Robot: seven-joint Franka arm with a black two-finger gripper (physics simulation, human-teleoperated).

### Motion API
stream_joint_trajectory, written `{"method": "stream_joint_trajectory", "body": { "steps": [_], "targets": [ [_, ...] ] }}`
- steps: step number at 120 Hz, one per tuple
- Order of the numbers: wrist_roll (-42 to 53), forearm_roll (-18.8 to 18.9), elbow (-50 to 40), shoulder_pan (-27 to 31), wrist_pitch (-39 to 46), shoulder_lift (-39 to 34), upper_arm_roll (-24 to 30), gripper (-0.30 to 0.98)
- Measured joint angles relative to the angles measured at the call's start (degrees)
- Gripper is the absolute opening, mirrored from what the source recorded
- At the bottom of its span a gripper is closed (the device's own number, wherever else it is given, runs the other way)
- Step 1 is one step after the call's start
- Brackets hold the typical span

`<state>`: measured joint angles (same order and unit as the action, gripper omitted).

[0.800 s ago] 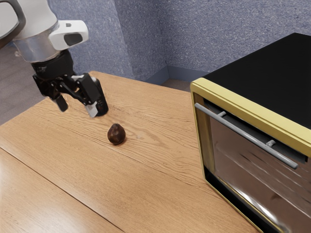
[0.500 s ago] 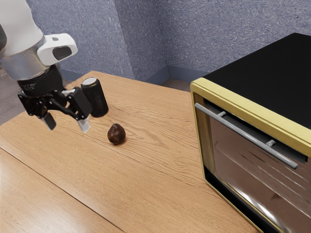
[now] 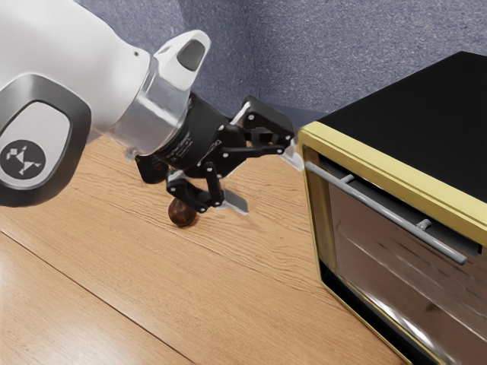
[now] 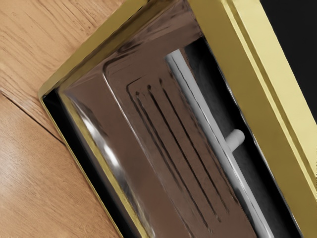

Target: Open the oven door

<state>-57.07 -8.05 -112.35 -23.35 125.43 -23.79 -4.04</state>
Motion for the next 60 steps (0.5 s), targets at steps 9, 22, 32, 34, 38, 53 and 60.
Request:
{"method": "stream_joint_trajectory", "body": {
  "steps": [9, 22, 32, 34, 38, 53, 60],
  "targets": [
    [-3.5, -1.6, -1.0, 2.5, 2.6, 0.5, 2.1, 0.68],
    [-7.8, -2.9, -1.5, 4.2, 5.3, 1.9, 2.5, 0.68],
    [-10.6, -3.3, -6.8, 4.9, 7.8, -1.2, 2.6, 0.68],
    [-11.2, -3.4, -7.3, 4.9, 8.3, -1.5, 2.6, 0.68],
    [-12.2, -3.4, -7.9, 4.9, 9.1, -1.7, 2.6, 0.68],
    [-15.4, -3.6, -7.7, 5.8, 11.4, 0.2, 2.6, 0.68],
    [-16.7, -3.5, -7.0, 6.0, 12.2, 1.5, 2.6, 0.68]
  ]
}}
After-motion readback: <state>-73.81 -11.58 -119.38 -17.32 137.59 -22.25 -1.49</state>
